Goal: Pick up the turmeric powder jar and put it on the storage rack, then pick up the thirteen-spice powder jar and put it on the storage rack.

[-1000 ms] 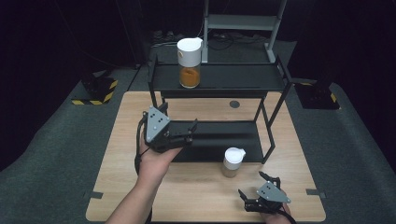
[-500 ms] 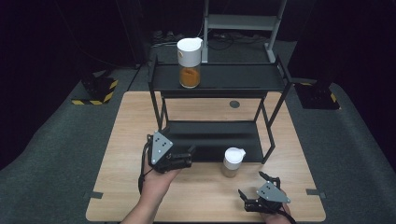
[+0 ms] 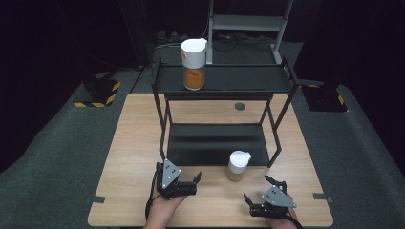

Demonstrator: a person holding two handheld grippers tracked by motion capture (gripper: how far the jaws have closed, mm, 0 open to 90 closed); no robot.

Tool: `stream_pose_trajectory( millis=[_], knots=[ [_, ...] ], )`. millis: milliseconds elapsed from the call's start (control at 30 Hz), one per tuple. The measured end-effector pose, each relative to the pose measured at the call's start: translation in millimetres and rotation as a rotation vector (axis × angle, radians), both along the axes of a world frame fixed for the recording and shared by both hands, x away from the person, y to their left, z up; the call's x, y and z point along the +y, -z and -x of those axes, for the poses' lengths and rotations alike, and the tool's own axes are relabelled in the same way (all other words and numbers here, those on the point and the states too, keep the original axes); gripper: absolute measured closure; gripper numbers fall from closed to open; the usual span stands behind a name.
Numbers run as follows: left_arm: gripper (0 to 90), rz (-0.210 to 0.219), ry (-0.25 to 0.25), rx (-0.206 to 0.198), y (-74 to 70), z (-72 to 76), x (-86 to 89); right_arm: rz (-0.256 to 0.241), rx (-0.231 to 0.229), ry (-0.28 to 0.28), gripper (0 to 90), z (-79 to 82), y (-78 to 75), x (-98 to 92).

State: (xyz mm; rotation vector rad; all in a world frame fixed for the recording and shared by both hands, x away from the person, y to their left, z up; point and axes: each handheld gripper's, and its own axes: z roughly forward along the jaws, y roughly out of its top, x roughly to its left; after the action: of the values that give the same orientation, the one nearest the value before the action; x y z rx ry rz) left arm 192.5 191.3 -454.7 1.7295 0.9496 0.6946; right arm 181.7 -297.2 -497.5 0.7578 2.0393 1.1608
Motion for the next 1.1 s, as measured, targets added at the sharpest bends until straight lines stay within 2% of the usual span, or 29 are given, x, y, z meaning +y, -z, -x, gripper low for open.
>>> stream_pose_trajectory(
  millis=[100,133,200,267,300,333,367,433,467,500,533,567,600,633,667,800,933,1100],
  knots=[
    [0.4,-0.020,0.000,0.030,11.0,1.9,-0.3,-0.001,0.000,0.001,0.0,0.2,0.1,0.0],
    [0.4,-0.045,0.002,0.052,18.5,2.8,-0.9,-0.001,-0.001,0.001,0.0,0.2,0.1,0.0],
    [0.4,-0.060,0.002,0.058,20.2,3.0,-1.2,0.000,-0.001,0.002,0.0,0.2,0.1,0.1],
    [0.3,-0.106,0.005,0.077,25.9,2.7,-2.7,-0.001,-0.001,0.004,0.0,0.3,0.2,0.3],
    [0.4,-0.106,0.005,0.077,25.9,2.7,-2.7,-0.001,-0.001,0.004,0.0,0.3,0.2,0.3],
    [0.4,-0.141,0.013,0.091,27.9,1.2,-4.2,-0.002,0.000,0.006,0.0,0.4,0.2,0.4],
    [0.4,-0.141,0.013,0.091,27.9,1.2,-4.2,-0.003,-0.001,0.008,0.0,0.5,0.3,0.4],
    [0.4,-0.182,0.022,0.102,28.7,-0.5,-7.0,-0.004,-0.001,0.009,0.0,0.5,0.4,0.5],
    [0.4,-0.232,0.026,0.080,28.5,1.1,-11.9,-0.005,0.001,0.009,0.0,0.3,0.2,0.4],
    [0.5,-0.232,0.026,0.080,28.5,1.1,-11.9,-0.005,0.001,0.009,0.0,0.3,0.2,0.4],
    [0.6,-0.267,0.036,0.074,27.7,1.3,-16.4,-0.005,-0.002,0.012,0.0,0.8,0.5,0.8],
    [0.5,-0.267,0.036,0.074,27.7,1.3,-16.4,-0.005,-0.002,0.012,0.0,0.8,0.5,0.8],
    [0.4,-0.311,0.047,0.064,27.1,2.5,-22.1,-0.002,-0.006,0.011,0.0,1.7,0.9,0.9],
    [0.4,-0.311,0.047,0.064,27.1,2.5,-22.1,-0.002,-0.006,0.011,0.0,1.7,0.9,0.9],
    [0.5,-0.333,0.052,0.048,28.5,5.1,-25.8,-0.002,-0.012,0.013,0.0,2.5,1.6,1.1],
    [0.6,-0.341,0.064,0.049,27.8,5.4,-26.0,-0.004,-0.016,0.014,0.0,3.2,2.3,1.0],
    [0.7,-0.327,0.068,0.073,25.6,1.1,-23.6,-0.006,-0.025,0.004,0.0,4.0,3.5,-0.4],
    [0.8,-0.334,0.078,0.069,25.4,1.2,-23.4,-0.028,-0.027,-0.004,0.0,4.2,5.0,-4.4]
  ],
)
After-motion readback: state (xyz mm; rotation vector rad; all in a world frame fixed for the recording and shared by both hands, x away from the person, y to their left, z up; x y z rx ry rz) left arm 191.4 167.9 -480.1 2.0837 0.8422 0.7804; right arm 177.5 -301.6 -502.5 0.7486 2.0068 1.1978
